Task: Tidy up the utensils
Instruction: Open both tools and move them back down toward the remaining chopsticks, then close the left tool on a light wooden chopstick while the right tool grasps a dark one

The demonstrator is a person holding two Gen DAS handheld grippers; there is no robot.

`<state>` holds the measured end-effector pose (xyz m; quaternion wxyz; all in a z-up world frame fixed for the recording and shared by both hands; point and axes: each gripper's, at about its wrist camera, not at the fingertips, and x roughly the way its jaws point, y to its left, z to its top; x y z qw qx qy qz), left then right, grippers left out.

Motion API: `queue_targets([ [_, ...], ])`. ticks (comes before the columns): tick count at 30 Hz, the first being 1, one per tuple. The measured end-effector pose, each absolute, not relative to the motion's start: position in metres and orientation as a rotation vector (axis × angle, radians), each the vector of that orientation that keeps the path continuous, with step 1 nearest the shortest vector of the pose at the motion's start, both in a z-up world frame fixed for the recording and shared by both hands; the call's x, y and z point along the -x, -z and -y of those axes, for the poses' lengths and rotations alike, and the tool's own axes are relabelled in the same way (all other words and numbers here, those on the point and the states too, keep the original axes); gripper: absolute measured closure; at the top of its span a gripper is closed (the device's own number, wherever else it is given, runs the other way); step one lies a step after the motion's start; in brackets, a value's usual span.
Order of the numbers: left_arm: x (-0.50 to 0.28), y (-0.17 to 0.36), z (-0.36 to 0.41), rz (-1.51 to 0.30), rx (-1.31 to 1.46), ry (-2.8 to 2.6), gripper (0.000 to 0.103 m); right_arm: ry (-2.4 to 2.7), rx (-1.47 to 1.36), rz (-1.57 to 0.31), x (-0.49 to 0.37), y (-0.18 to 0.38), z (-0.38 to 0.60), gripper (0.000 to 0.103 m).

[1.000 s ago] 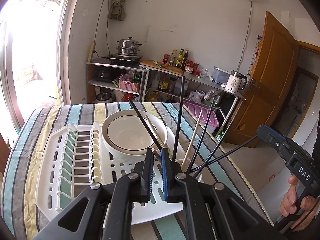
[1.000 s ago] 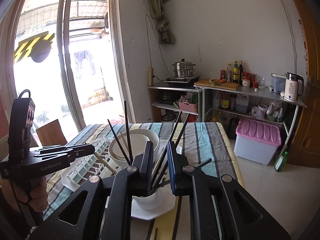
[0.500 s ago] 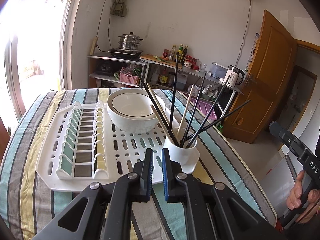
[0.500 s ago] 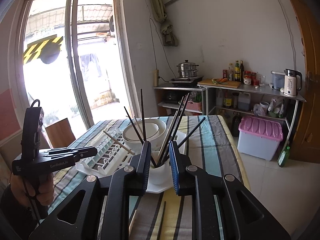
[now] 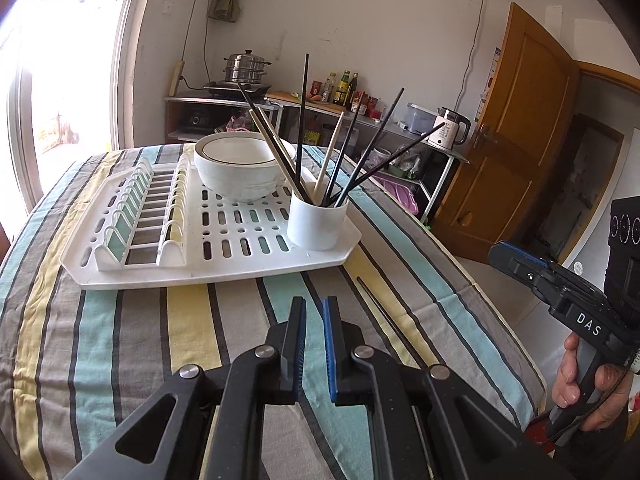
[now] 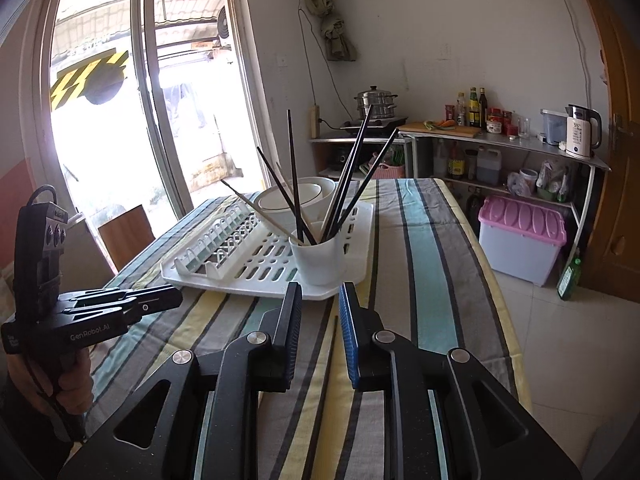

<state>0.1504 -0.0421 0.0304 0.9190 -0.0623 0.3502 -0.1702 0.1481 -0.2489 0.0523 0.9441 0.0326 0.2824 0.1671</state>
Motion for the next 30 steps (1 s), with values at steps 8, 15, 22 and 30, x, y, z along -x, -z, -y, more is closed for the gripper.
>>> queue_targets([
  [8,-0.164,-0.007,0.063,-0.812,0.135,0.351,0.086,-0.328,-0.061,-0.637,-0.154,-0.033,0.253,0.083],
  [15,-0.183,0.015,0.083,-0.889,0.121,0.346,0.085,-0.323,-0.048,-0.707,-0.167,-0.015,0.251,0.083],
  [22,-0.201,0.038,0.096,-0.966,0.129,0.33,0.085,-0.328,-0.04,-0.758,-0.179,0.001,0.251,0.083],
  [30,-0.212,0.044,0.108,-0.973,0.099,0.293,0.085,-0.334,-0.04,-0.78,-0.188,0.007,0.251,0.083],
])
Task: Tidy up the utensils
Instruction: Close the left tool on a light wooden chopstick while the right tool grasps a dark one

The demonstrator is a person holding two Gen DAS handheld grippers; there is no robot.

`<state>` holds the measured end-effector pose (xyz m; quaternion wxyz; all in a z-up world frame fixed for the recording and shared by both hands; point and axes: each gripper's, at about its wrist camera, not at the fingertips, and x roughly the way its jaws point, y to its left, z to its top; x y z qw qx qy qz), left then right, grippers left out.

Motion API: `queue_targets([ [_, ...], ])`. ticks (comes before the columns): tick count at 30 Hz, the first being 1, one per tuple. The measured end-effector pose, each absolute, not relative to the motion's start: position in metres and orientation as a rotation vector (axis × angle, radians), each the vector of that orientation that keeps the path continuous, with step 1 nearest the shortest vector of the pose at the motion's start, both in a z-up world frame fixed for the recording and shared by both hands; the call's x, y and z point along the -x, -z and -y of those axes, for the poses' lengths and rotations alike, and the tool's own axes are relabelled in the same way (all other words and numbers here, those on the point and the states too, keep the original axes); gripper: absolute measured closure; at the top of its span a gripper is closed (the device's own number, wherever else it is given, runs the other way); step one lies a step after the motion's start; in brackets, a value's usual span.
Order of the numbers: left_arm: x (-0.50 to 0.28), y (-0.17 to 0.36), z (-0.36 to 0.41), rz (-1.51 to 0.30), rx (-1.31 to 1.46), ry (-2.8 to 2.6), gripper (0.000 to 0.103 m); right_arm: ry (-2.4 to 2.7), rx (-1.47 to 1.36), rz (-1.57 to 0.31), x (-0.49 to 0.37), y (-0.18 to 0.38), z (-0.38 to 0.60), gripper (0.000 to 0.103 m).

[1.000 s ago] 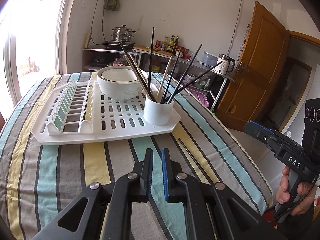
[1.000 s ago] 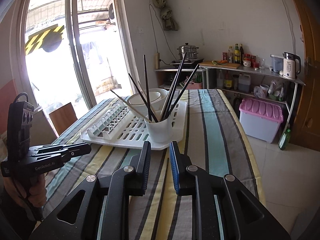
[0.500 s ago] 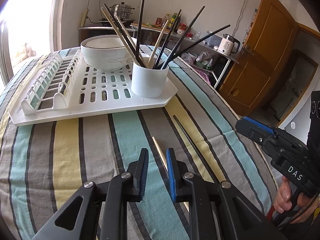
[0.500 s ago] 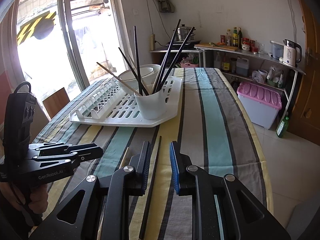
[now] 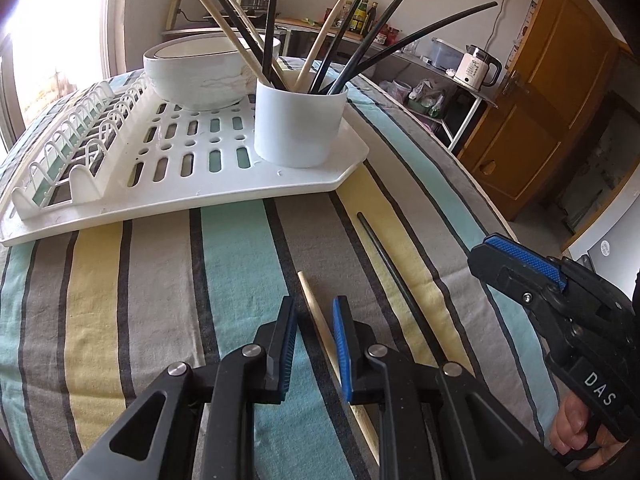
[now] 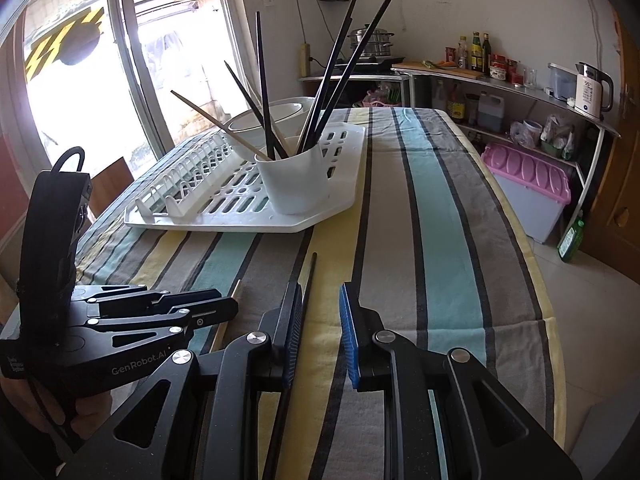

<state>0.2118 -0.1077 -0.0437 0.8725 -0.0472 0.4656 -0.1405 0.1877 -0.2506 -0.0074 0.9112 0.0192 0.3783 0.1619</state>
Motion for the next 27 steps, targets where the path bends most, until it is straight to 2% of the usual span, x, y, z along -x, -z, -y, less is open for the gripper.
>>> queue_targets([
  [5,-0.21,0.045,0.121,-0.926,0.035,0.26,0.085,-0.335,-0.039,-0.787,-0.192,0.01,0.25,0.083],
  [7,-0.208,0.047,0.127,-0.907,-0.019,0.231,0.091,-0.334,-0.039,-0.792,-0.193,0.012,0.25,0.083],
  [12,-0.211,0.047,0.123,-0.909,-0.032,0.233,0.099,-0.339,-0.032,-0.809,-0.198,0.016,0.247,0.083],
  [27,-0.218,0.044,0.096,-0.934,0.026,0.225,0.099,-0.366,0.064,-0.917,-0.226,0.042,0.218,0.083],
])
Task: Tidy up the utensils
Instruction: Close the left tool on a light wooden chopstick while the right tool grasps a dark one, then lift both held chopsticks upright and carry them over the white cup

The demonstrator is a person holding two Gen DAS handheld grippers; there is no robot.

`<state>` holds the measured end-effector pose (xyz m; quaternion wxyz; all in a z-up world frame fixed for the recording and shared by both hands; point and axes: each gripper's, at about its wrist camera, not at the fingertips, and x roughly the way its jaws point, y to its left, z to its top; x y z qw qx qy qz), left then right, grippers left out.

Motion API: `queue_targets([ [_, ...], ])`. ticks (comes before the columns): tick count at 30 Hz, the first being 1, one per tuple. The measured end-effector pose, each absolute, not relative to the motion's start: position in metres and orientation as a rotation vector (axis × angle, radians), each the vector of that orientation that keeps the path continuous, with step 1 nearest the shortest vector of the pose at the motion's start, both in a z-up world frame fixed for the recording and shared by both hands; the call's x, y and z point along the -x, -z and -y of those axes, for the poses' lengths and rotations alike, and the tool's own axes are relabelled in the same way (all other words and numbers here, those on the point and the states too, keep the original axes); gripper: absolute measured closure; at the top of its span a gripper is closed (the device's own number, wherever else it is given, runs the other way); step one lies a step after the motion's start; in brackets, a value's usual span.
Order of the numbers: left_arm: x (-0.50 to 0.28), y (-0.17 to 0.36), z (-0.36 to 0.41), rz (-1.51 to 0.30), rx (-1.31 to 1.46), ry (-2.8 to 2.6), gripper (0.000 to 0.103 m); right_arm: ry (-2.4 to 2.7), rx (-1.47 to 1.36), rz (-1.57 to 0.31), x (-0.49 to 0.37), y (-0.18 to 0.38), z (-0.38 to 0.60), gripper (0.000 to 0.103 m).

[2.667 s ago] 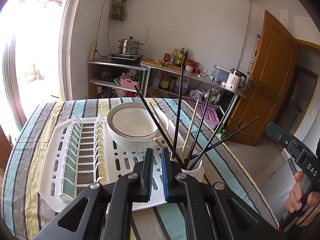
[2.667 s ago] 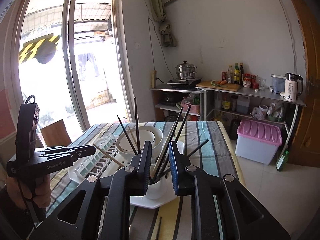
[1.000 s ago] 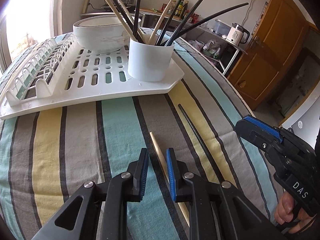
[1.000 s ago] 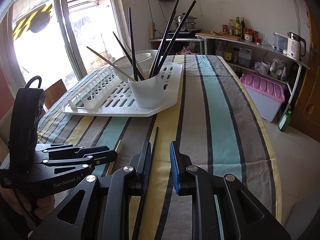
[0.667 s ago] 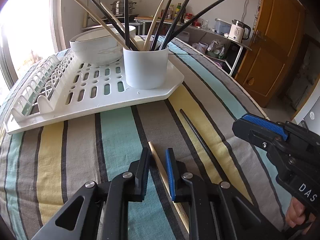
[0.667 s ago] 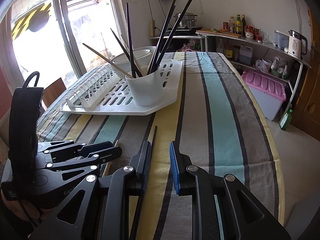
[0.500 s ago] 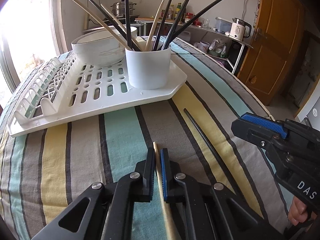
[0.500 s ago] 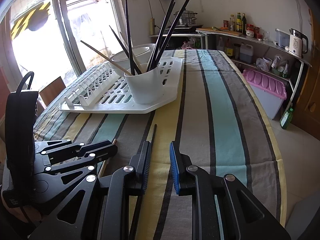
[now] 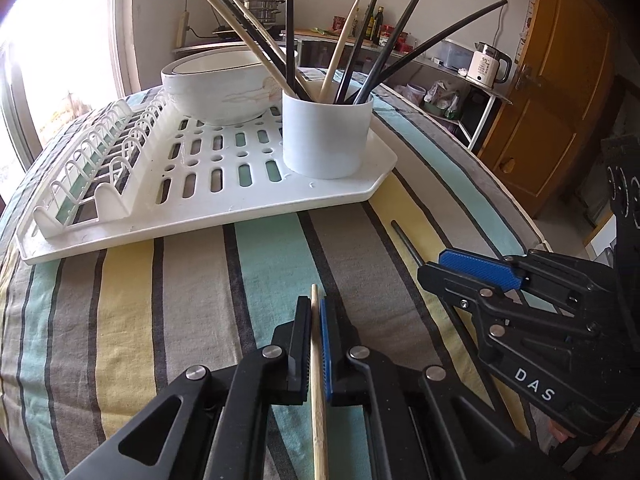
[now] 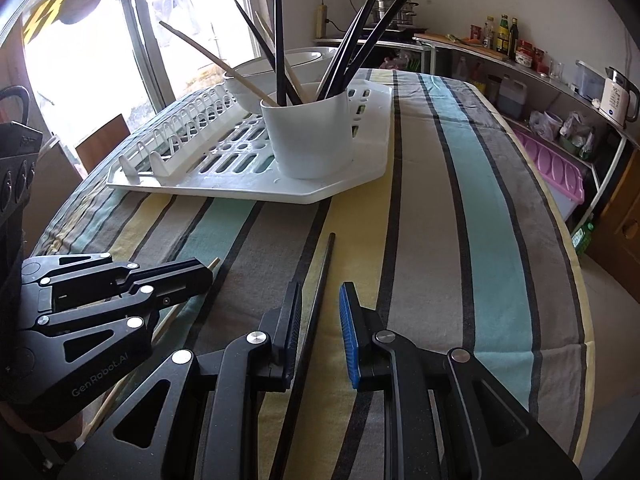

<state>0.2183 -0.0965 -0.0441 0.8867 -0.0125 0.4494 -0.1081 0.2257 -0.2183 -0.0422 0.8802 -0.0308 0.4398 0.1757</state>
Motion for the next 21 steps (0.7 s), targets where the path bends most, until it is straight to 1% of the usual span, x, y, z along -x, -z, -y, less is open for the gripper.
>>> queue_targets([
  [6,-0.218,0.044,0.09,-0.939,0.036,0.216,0.099,-0.346,0.135,-0.925,-0.228,0.045,0.206,0.084],
  [8,-0.219,0.044,0.089,-0.94,0.041,0.217,0.099,-0.344,0.15,-0.93,-0.228,0.045,0.203,0.087],
  [10,-0.219,0.043,0.089,-0.941,0.044,0.219,0.099,-0.349,0.158,-0.937,-0.229,0.044,0.201,0.096],
  [11,-0.219,0.043,0.089,-0.941,0.044,0.22,0.099,-0.348,0.162,-0.939,-0.229,0.044,0.2,0.097],
  [16,-0.218,0.038,0.086,-0.929,0.046,0.226,0.099,-0.358,0.144,-0.93,-0.228,0.04,0.201,0.098],
  [21,-0.216,0.027,0.081,-0.908,0.049,0.241,0.099,-0.374,0.108,-0.866,-0.22,0.02,0.202,0.098],
])
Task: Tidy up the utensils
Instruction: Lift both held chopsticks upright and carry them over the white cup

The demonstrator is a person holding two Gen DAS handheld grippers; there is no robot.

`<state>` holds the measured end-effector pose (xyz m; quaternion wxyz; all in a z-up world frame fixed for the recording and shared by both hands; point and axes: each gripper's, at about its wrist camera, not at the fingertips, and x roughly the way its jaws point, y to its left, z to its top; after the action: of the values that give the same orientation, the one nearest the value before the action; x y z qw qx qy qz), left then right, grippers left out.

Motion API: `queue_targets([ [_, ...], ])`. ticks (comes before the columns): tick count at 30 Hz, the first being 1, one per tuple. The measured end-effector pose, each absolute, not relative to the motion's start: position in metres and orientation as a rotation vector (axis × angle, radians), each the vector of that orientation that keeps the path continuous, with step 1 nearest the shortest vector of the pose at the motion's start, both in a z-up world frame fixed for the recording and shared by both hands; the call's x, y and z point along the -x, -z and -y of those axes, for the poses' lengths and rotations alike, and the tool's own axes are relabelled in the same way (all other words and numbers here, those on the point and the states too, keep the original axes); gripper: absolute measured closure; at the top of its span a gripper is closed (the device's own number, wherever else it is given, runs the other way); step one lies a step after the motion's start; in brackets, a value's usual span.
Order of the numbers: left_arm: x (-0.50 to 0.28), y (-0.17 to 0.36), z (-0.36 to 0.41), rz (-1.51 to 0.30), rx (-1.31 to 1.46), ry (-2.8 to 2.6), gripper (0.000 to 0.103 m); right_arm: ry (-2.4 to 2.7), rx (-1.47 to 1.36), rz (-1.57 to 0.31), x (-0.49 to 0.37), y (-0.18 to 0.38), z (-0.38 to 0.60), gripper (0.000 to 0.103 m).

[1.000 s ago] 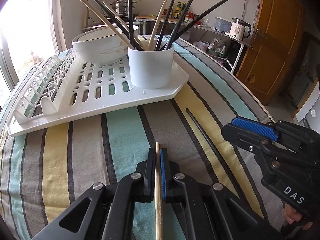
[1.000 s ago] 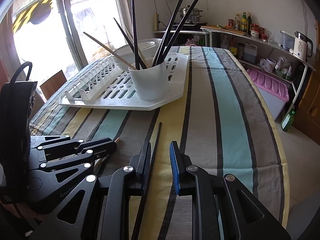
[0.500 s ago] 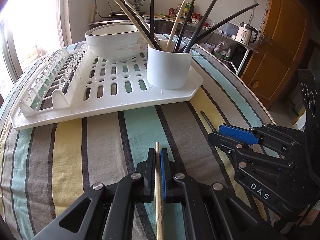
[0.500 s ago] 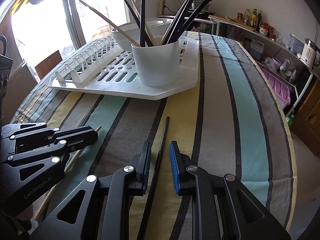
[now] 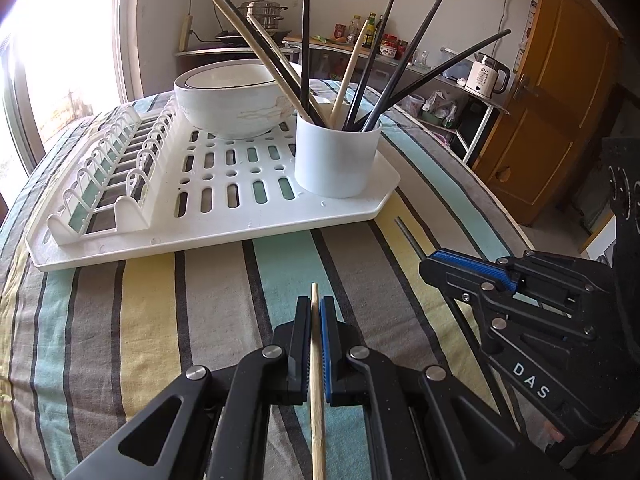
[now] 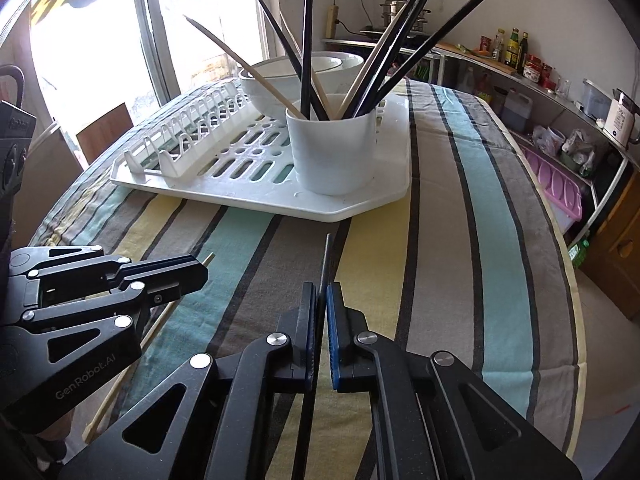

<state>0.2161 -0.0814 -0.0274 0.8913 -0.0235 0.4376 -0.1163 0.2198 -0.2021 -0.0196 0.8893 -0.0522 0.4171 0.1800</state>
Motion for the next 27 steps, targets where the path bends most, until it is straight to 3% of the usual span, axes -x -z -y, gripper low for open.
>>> queue_targets([
  [14,-0.201,-0.059,0.067,-0.734,0.032,0.29,0.099,-0.376,0.029,-0.608,-0.19,-0.07,0.212,0.098],
  [27,-0.164,-0.1,0.04,-0.624,0.069,0.302,0.099,-0.368,0.006,-0.498,-0.163,-0.101,0.216,0.098],
])
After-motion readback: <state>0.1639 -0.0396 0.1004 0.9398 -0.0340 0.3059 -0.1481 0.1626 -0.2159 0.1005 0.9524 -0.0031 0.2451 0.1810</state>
